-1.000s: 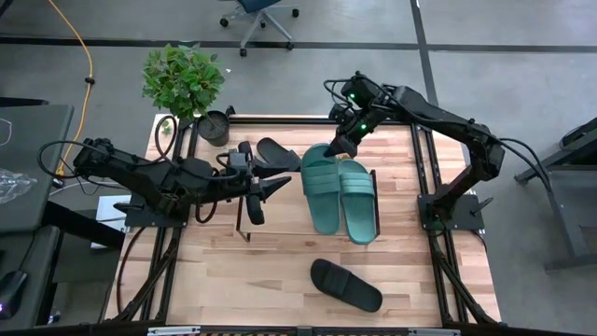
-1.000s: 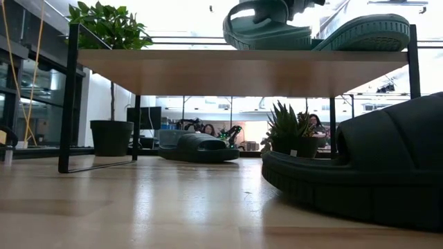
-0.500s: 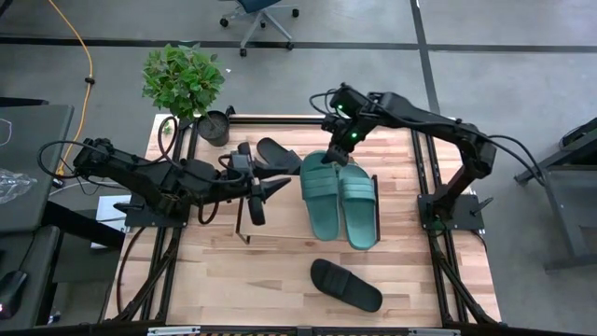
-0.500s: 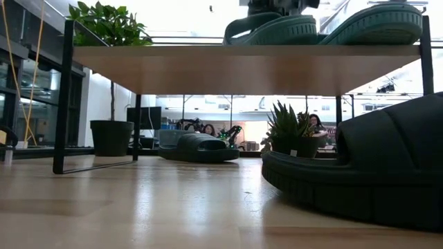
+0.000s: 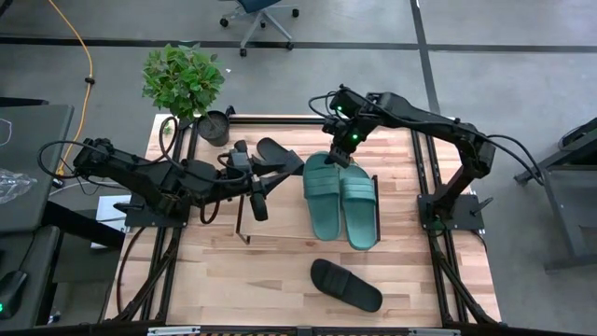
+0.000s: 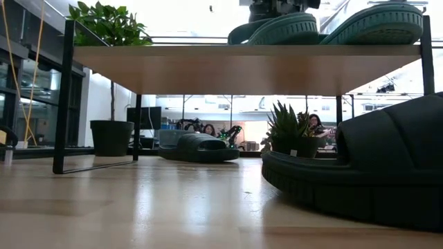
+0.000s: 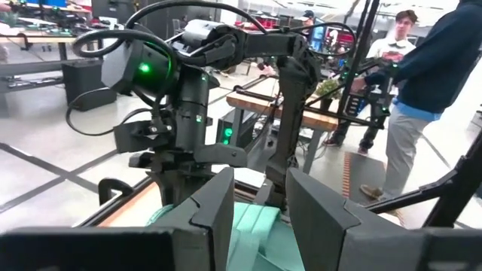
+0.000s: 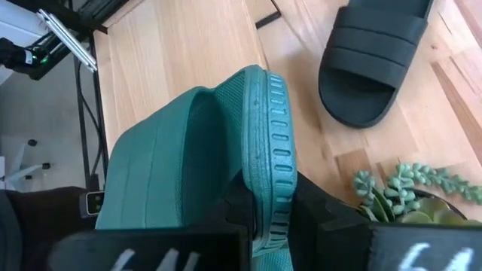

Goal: Pick and place slides into the shelf
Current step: Put the green slipper on the shelf

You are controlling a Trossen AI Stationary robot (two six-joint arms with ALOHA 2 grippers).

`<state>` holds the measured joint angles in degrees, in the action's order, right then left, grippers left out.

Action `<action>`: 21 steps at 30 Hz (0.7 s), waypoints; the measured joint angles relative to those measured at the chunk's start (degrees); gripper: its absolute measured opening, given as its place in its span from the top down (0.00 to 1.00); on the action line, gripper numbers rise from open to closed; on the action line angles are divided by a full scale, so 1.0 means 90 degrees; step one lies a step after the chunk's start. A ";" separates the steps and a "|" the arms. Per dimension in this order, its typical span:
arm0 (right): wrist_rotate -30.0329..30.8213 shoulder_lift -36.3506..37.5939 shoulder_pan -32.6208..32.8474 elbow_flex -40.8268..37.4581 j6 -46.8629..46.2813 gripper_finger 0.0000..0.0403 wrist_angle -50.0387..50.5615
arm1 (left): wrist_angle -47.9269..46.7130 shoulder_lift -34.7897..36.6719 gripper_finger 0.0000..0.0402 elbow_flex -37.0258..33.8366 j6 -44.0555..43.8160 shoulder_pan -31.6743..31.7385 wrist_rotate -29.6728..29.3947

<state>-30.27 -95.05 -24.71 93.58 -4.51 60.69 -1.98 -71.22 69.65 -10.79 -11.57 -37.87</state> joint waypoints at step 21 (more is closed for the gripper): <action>0.0033 -0.0287 -0.0002 0.0000 0.0240 0.94 0.0170 | -0.0159 0.0000 0.72 0.0001 -0.0006 0.0000 -0.0205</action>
<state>-29.98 -97.62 -24.73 93.58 -2.35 62.22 -3.40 -71.22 69.66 -10.84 -11.57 -39.72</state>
